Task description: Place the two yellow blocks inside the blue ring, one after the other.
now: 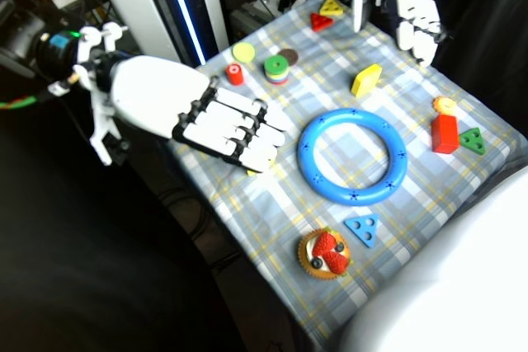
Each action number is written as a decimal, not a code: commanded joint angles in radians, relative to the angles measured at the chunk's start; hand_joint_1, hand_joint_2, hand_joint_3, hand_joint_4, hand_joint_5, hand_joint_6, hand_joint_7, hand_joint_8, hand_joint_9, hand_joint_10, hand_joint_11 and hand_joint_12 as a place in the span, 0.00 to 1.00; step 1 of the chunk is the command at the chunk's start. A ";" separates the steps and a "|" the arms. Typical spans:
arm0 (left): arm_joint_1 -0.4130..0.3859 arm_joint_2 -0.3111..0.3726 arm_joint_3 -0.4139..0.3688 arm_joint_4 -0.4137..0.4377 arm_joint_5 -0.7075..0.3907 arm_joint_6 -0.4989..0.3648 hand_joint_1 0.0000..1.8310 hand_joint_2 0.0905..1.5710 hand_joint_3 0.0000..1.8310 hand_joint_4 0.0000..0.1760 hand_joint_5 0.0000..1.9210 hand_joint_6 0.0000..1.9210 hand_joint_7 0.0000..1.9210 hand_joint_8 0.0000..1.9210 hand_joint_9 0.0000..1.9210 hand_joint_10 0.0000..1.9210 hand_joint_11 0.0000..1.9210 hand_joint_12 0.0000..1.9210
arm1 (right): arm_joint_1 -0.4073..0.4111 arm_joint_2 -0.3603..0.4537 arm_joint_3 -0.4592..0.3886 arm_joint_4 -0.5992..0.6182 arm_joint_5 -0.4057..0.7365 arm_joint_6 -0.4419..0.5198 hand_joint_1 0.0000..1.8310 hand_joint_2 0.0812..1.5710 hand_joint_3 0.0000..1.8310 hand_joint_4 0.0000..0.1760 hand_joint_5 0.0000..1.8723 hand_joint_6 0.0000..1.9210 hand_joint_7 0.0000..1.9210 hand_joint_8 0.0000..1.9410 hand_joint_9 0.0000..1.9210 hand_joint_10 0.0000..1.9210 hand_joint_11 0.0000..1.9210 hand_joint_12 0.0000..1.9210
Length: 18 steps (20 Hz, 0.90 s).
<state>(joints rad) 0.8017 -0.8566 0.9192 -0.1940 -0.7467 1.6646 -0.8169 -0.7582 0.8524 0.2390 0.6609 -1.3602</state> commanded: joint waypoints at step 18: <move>-0.006 -0.032 0.049 -0.068 -0.006 -0.001 0.64 0.63 0.00 0.11 0.11 0.01 0.15 0.01 0.11 0.02 0.00 0.00 | 0.004 -0.026 0.011 0.032 0.147 -0.002 0.29 0.81 0.00 0.00 0.00 0.00 0.00 0.00 0.01 0.00 0.00 0.13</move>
<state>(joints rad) 0.8021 -0.8875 0.9665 -0.2680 -0.6533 1.6680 -0.8219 -0.7834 0.8608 0.2779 0.6888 -1.3617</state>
